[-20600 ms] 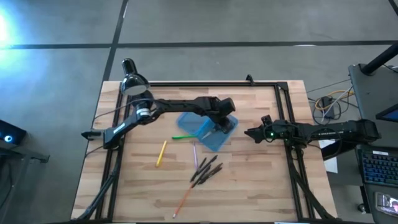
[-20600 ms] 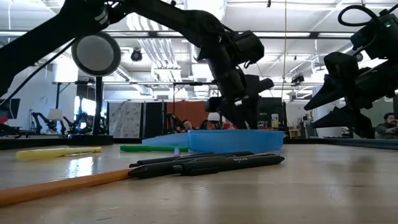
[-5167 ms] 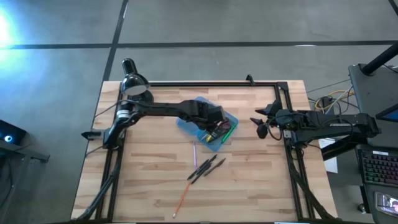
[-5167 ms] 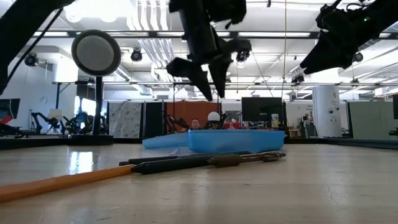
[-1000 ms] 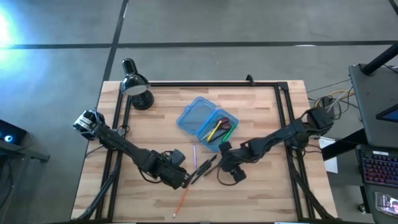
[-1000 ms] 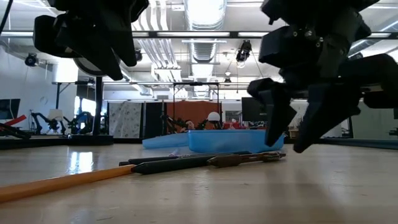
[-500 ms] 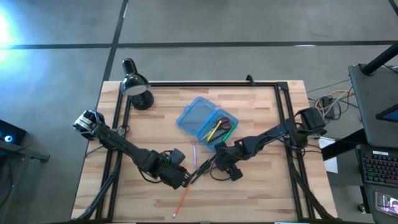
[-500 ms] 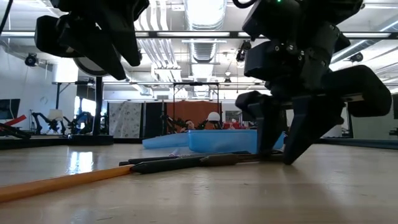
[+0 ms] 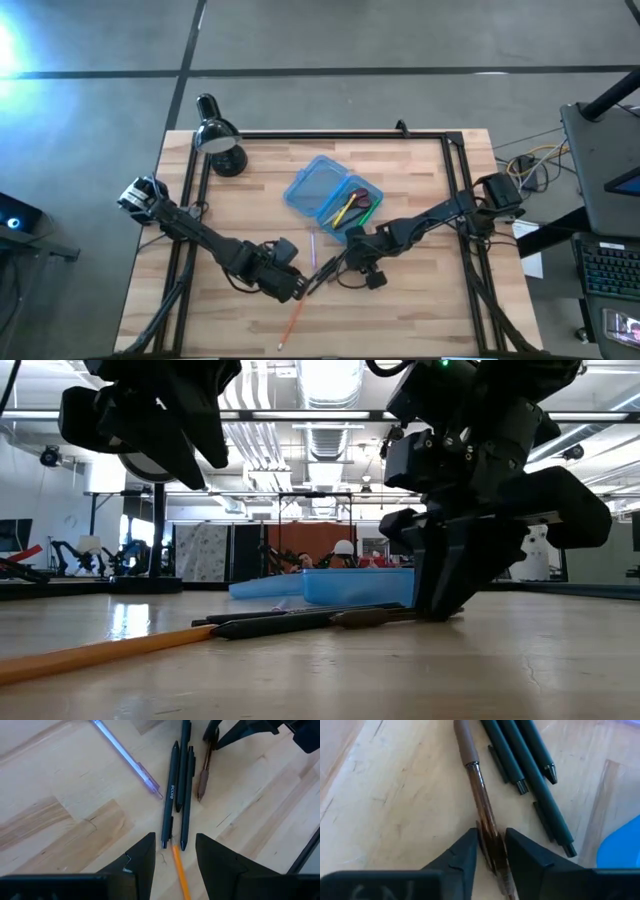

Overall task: Pick & place school supplies into a supply box
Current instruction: Put the brown pen into the blue supply box, then put the purple pen into the supply box, then put the orange pencil into the supply box

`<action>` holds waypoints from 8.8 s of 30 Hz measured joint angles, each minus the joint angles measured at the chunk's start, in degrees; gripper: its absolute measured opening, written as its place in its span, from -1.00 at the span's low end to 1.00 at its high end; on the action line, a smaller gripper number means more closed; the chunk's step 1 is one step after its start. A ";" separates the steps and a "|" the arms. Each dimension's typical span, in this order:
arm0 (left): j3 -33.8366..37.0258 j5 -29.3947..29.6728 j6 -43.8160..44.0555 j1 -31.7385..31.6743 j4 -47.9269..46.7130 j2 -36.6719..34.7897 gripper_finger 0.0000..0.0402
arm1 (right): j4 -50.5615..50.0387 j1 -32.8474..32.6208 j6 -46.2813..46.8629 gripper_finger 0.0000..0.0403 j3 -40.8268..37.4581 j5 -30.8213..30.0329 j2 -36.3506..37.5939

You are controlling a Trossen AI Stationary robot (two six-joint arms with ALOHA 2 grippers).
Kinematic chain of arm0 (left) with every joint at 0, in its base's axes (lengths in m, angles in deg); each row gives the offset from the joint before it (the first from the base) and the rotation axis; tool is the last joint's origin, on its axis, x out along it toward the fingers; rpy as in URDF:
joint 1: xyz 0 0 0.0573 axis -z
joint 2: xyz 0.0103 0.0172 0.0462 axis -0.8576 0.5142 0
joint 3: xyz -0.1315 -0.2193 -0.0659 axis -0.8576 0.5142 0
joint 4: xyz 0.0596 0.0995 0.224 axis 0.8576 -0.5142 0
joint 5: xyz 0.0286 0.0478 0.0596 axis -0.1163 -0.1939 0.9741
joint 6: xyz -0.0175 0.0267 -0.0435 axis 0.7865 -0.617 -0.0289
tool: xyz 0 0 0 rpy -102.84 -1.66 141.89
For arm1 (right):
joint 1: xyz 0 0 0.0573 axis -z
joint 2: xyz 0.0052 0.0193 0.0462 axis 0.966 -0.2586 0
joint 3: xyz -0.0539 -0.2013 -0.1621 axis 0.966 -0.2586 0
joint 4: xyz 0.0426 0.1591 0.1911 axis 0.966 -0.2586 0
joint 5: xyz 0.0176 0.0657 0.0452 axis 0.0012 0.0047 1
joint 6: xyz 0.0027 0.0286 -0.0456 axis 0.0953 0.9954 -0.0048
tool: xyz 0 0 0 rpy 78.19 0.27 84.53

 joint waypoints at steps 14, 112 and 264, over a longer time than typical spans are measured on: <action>0.00 0.65 0.00 -0.10 0.02 -0.02 -0.38 | -6.97 -1.18 -4.01 -0.82 -0.71 -0.69 5.30; -12.27 -2.20 -6.05 -15.91 -9.63 9.21 -0.95 | -17.63 17.18 23.36 0.05 -20.51 -22.10 65.91; -17.18 -8.39 -22.82 11.72 -10.63 20.64 -0.98 | -21.39 -4.04 57.51 0.04 -5.80 -6.40 35.68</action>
